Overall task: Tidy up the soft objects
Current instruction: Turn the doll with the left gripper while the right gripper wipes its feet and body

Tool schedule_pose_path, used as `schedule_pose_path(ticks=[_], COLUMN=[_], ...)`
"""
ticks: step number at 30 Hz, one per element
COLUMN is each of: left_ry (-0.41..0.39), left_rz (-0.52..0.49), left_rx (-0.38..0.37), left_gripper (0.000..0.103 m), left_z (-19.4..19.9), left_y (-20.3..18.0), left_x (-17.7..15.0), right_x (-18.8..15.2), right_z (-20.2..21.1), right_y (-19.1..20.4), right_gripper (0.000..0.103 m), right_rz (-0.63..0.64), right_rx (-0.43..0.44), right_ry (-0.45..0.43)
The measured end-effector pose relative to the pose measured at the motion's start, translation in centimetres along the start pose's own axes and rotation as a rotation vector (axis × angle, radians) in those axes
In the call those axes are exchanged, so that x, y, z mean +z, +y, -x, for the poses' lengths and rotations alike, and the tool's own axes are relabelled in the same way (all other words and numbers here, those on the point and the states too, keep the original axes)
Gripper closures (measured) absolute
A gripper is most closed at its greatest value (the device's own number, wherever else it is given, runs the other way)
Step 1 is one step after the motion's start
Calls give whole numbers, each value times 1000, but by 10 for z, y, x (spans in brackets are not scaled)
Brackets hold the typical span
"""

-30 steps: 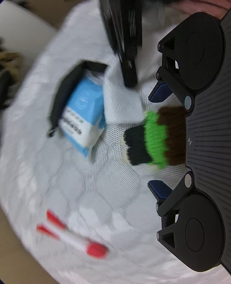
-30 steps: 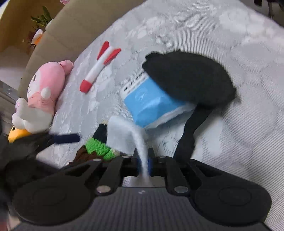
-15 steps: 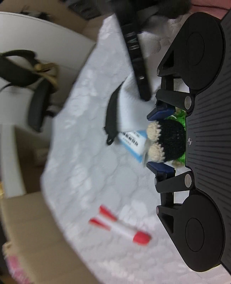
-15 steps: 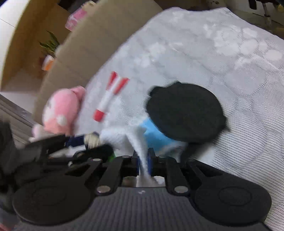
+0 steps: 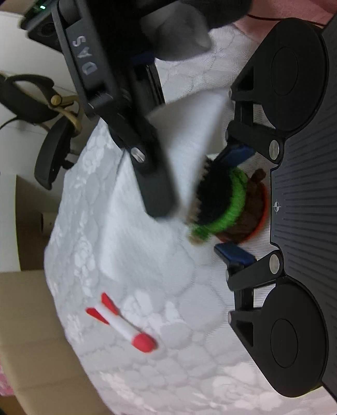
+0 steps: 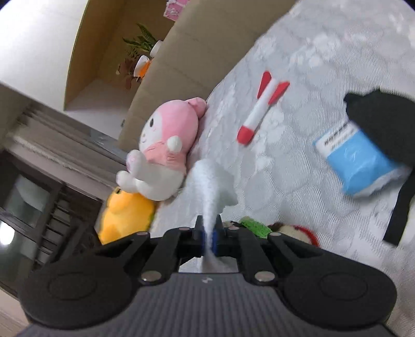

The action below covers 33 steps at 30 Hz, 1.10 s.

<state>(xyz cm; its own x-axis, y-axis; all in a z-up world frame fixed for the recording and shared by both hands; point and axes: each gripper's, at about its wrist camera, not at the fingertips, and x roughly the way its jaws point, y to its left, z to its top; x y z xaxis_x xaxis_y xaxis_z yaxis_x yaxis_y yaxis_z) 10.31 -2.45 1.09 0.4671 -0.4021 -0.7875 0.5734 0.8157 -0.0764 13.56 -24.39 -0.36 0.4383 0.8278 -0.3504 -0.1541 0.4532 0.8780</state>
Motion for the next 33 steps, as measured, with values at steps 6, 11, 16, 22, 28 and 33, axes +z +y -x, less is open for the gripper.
schedule_pose_path(ticks=[6,11,16,22,28,33], left_ry=[38,2,-54,-90,-26,49], left_rz=[23,11,-4,-37,-117,-13], left_rx=[19,29,36,47,127,117], left_gripper=[29,27,12,12,34,25], left_z=[-2,4,13,13,3,0], left_y=[6,4,1,-10,-17,11], left_x=[-11,-12,-11,-9,-12,-24], right_x=[10,5,-14,-17,-16,-25], right_z=[14,0,-29,-27,-20,-29], right_y=[-31,-58,-61,-26,-34,-56], right_gripper=[97,94,98,94,96,94], right_rz=[-134,-348,-443,-172,-132,-160], right_rx=[40,200,263,71,-29,-136], right_ry=[-40,40,146,112,116,188])
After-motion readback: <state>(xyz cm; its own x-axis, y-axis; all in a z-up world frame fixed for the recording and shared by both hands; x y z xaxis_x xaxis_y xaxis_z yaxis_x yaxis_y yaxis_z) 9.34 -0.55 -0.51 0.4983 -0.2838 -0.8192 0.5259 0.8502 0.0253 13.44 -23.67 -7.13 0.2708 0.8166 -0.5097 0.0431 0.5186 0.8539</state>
